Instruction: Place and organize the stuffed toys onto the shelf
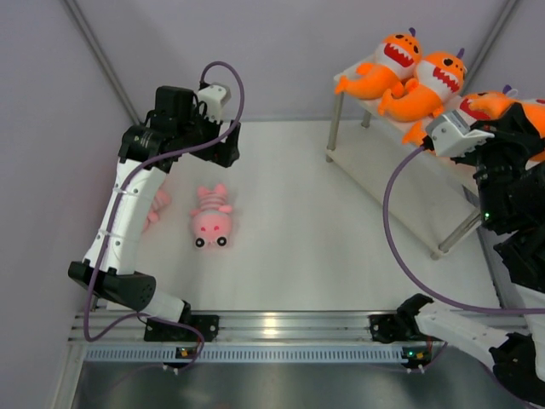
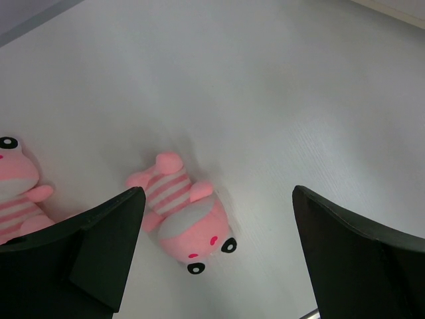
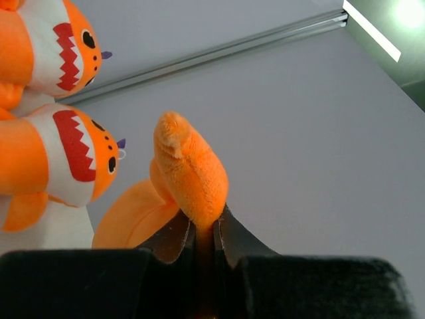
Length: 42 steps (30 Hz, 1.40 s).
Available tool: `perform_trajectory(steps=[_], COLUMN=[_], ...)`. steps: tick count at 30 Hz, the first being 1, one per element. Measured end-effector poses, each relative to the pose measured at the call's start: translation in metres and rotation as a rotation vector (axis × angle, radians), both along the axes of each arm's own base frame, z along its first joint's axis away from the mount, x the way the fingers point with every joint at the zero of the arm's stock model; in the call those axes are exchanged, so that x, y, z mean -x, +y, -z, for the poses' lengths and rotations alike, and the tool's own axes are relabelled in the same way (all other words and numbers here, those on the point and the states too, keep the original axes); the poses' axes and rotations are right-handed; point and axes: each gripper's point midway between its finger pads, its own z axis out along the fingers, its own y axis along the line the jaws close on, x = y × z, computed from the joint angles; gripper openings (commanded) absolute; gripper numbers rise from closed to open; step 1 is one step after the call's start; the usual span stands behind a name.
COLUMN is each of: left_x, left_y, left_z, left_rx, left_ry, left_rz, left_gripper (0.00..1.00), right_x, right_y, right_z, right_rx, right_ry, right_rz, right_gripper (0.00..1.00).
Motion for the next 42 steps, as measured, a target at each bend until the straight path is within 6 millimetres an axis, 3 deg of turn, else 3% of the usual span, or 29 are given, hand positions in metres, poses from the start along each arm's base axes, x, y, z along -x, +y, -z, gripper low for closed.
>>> perform_trajectory(steps=[4, 10, 13, 17, 21, 31, 37, 42], left_x=[0.0, 0.001, 0.002, 0.004, 0.005, 0.01, 0.013, 0.016], left_y=[0.0, -0.002, -0.003, -0.006, -0.009, -0.012, -0.011, -0.01], left_z=[0.0, 0.001, 0.004, 0.007, 0.008, 0.013, 0.012, 0.008], left_rx=[-0.001, 0.004, 0.006, 0.014, 0.024, 0.036, 0.037, 0.04], left_ry=[0.0, 0.003, 0.013, 0.026, 0.033, 0.053, 0.05, 0.038], left_rz=[0.004, 0.015, 0.023, 0.037, 0.049, 0.068, 0.069, 0.069], left_gripper=[0.98, 0.98, 0.98, 0.98, 0.98, 0.98, 0.98, 0.98], right_x=[0.004, -0.014, -0.02, -0.014, -0.003, -0.005, -0.012, -0.018], right_y=[0.002, 0.016, 0.022, 0.023, 0.019, 0.011, -0.008, -0.017], right_z=[0.025, 0.123, 0.15, 0.151, 0.154, 0.175, 0.187, 0.192], right_rx=[0.013, 0.099, 0.119, 0.081, 0.028, 0.039, 0.034, 0.031], right_ry=[0.054, 0.257, 0.321, 0.308, 0.282, 0.339, 0.397, 0.425], right_rz=[-0.034, -0.051, -0.071, -0.104, -0.128, -0.076, 0.027, 0.065], right_gripper=[0.0, 0.0, 0.0, 0.01, 0.25, 0.34, 0.57, 0.54])
